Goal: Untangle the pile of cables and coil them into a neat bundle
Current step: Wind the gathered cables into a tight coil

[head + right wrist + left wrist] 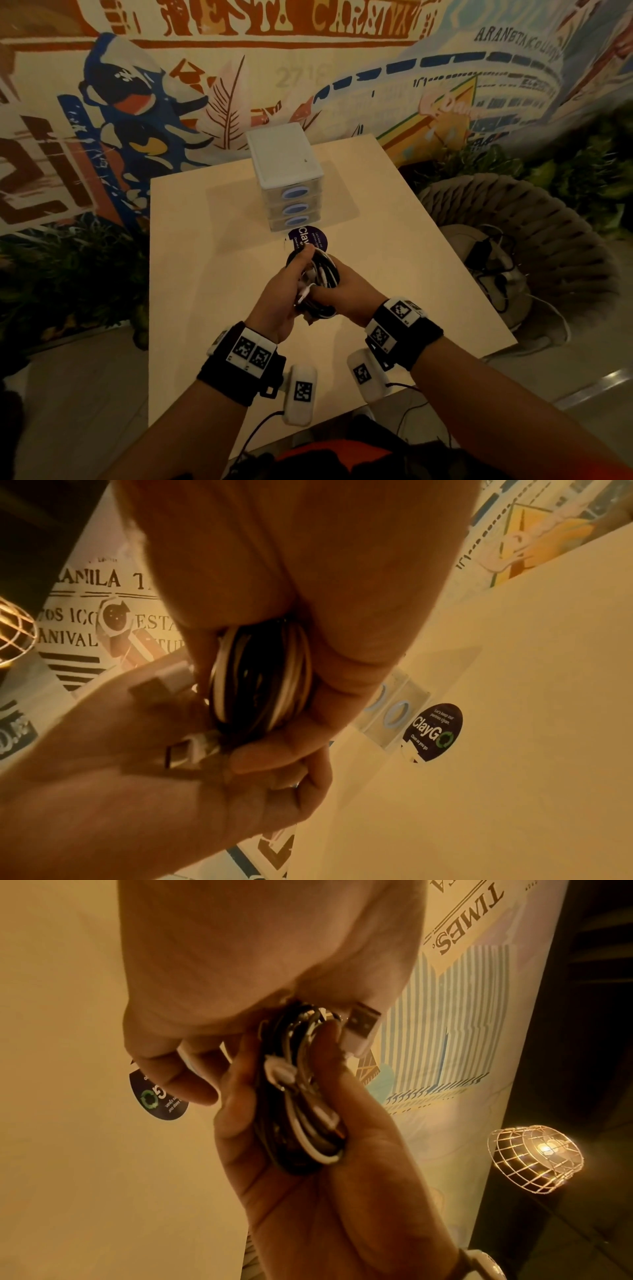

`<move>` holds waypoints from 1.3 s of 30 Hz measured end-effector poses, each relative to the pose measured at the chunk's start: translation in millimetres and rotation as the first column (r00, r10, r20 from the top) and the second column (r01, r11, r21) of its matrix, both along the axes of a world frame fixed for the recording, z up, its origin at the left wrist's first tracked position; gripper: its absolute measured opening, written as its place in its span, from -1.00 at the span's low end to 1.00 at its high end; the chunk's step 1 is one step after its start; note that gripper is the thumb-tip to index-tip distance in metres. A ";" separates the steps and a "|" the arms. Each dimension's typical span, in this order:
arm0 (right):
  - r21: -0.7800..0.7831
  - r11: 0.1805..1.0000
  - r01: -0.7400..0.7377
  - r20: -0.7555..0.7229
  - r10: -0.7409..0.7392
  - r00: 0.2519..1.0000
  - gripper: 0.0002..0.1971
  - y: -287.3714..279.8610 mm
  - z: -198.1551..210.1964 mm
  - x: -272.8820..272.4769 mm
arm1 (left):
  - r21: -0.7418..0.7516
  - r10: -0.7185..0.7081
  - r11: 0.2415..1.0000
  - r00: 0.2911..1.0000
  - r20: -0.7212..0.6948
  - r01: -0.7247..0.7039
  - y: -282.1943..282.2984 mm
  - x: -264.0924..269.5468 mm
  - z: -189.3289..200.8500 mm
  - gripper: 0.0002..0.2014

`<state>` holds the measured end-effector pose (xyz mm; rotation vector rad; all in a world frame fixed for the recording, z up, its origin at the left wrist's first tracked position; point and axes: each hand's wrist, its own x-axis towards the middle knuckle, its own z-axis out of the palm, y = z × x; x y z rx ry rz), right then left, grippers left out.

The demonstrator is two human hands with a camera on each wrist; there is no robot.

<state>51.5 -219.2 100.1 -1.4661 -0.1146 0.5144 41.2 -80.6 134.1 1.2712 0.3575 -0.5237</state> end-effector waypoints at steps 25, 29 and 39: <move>-0.449 0.880 -0.153 0.166 0.251 0.954 -0.05 -0.7 19.0 10.6 | 0.023 0.088 0.995 0.978 0.190 -0.094 18.4 9.3 -17.7 -0.56; -0.567 0.814 -0.129 0.138 0.248 0.959 0.08 -10.4 11.6 20.1 | 0.234 0.060 0.960 0.929 0.366 -0.154 21.5 26.1 -20.2 -0.63; -0.285 0.958 -0.029 -0.088 0.004 0.996 -0.64 -26.1 -46.0 50.5 | 0.460 -0.043 0.857 0.857 0.514 -0.233 48.5 143.0 1.2 -0.71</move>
